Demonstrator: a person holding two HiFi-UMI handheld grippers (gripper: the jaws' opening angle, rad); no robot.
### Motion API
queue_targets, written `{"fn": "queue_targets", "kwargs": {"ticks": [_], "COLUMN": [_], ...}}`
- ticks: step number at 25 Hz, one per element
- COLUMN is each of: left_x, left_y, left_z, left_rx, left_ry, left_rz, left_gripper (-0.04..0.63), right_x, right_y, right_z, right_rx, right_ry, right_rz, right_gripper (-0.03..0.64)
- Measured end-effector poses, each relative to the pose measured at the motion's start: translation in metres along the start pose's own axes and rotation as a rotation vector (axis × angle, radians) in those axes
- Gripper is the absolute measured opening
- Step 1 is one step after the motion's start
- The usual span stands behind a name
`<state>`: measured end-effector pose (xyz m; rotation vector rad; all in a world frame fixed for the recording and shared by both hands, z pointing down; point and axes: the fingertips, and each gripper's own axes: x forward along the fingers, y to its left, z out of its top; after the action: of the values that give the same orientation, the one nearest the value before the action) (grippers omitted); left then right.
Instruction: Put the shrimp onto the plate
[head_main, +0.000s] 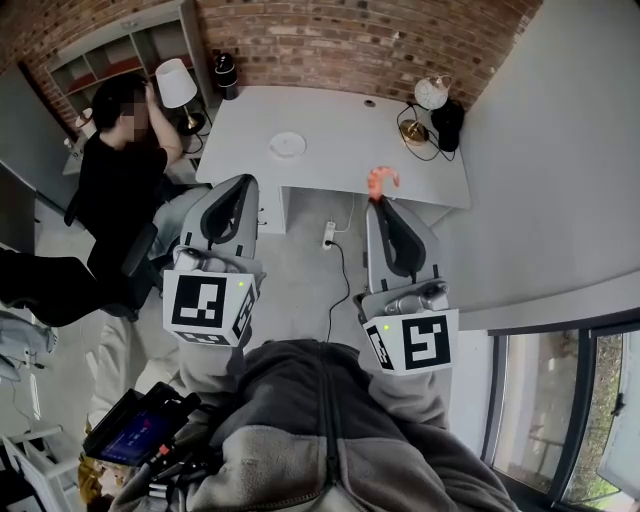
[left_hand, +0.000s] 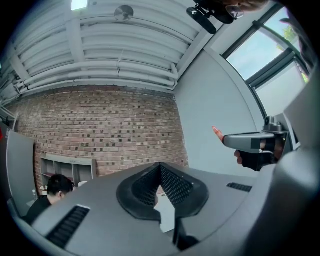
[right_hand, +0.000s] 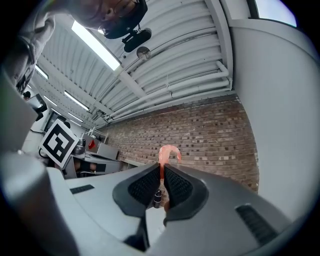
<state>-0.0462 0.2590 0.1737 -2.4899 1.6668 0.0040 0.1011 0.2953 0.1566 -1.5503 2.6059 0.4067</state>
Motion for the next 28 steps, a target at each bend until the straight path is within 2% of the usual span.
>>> {"fn": "queue_targets", "kwargs": {"ticks": [13, 28], "left_x": [0.045, 0.053], "left_y": [-0.056, -0.060], "left_z": [-0.019, -0.019], "left_rx": [0.033, 0.013], "left_ry": [-0.004, 0.007], "left_rz": [0.024, 0.032], "left_gripper": [0.005, 0.005], "right_x": [-0.012, -0.009], "right_y": [-0.057, -0.063], "right_z": [-0.040, -0.047], "right_rx": [0.027, 0.027], "right_ry": [-0.028, 0.016], "right_rz": [0.044, 0.068], "right_gripper": [0.025, 0.025]}}
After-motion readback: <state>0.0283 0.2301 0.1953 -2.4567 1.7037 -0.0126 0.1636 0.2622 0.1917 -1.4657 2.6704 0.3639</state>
